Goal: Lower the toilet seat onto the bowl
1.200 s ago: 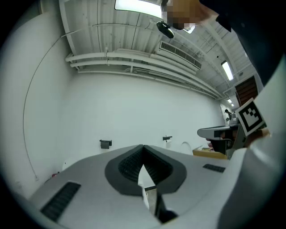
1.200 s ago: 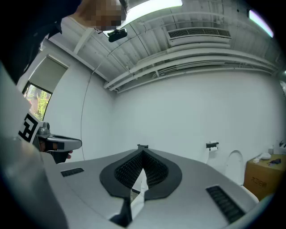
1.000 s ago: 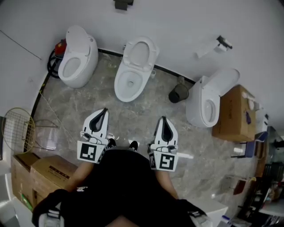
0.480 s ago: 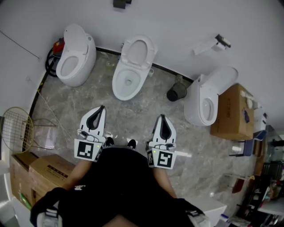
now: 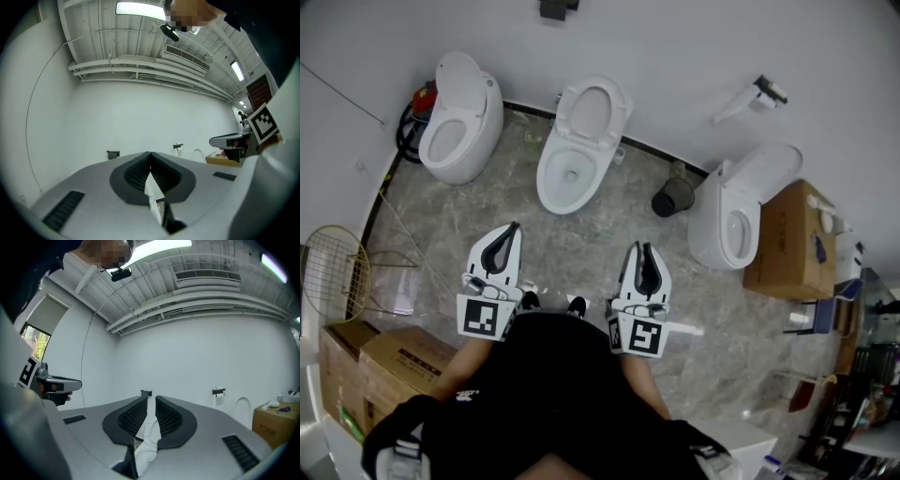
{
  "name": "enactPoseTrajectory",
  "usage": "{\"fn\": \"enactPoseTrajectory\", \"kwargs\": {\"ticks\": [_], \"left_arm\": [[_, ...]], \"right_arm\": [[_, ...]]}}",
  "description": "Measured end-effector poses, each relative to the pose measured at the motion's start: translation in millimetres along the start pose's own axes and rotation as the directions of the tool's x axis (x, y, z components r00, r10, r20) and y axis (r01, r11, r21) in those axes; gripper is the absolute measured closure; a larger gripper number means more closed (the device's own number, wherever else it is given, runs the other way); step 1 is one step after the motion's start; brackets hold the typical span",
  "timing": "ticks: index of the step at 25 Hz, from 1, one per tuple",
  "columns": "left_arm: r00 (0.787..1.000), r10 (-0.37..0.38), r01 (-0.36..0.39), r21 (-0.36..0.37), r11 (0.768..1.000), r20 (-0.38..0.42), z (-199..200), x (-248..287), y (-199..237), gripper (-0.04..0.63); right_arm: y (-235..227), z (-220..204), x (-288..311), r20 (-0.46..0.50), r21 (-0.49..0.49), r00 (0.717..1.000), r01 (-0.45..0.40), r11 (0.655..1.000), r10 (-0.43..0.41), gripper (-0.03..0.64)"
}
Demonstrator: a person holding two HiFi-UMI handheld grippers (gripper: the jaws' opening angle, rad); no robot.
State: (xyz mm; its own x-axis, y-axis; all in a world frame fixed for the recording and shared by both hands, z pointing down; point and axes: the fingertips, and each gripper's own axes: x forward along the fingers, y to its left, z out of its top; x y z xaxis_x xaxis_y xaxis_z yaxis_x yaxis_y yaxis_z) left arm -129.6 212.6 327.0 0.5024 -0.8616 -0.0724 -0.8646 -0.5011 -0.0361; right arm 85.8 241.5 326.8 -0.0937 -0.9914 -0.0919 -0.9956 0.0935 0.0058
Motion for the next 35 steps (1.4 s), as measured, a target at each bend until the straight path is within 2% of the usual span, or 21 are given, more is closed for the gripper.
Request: {"fn": "enactPoseTrajectory", "kwargs": {"ticks": [8,11,16,19,22,26,35], "left_arm": [[1.000,-0.004,0.004,0.007,1.000,0.007,2.1,3.4,-2.0,0.584],[1.000,0.000,-0.001,0.015,1.000,0.013,3.2,4.7,-2.6,0.522],[1.000,0.003,-0.003,0.009,1.000,0.008,2.5,5.8,0.0,0.456],[1.000,-0.003,0.003,-0.025,1.000,-0.001,0.8,9.2,1.2,0.428],[1.000,-0.006,0.006,-0.041,0.999,0.000,0.9,11.1,1.9,0.363],[1.000,-0.009,0.009,-0.032,0.999,0.001,2.6,12.5,2.6,0.301],[1.000,-0.005,0.005,0.024,1.000,0.020,8.4,14.4,3.5,0.161]], "right_arm": [[-4.0,-7.3,-0.1,-0.014,-0.014,1.000,-0.002,1.000,0.002,0.505],[-5.5,-8.4,0.3,-0.017,-0.020,1.000,-0.003,1.000,0.003,0.469],[-7.2,-11.7,1.3,-0.025,-0.018,1.000,0.007,1.000,-0.007,0.411],[-7.7,-11.7,3.8,-0.022,-0.010,1.000,-0.002,1.000,0.002,0.379],[-4.2,-10.9,4.4,-0.025,-0.011,1.000,-0.015,1.000,0.015,0.342],[-0.8,-13.1,7.0,-0.035,-0.014,0.999,-0.036,0.999,0.036,0.276],[-1.9,-9.4,9.1,-0.003,0.016,0.999,-0.034,0.999,0.034,0.198]]}}
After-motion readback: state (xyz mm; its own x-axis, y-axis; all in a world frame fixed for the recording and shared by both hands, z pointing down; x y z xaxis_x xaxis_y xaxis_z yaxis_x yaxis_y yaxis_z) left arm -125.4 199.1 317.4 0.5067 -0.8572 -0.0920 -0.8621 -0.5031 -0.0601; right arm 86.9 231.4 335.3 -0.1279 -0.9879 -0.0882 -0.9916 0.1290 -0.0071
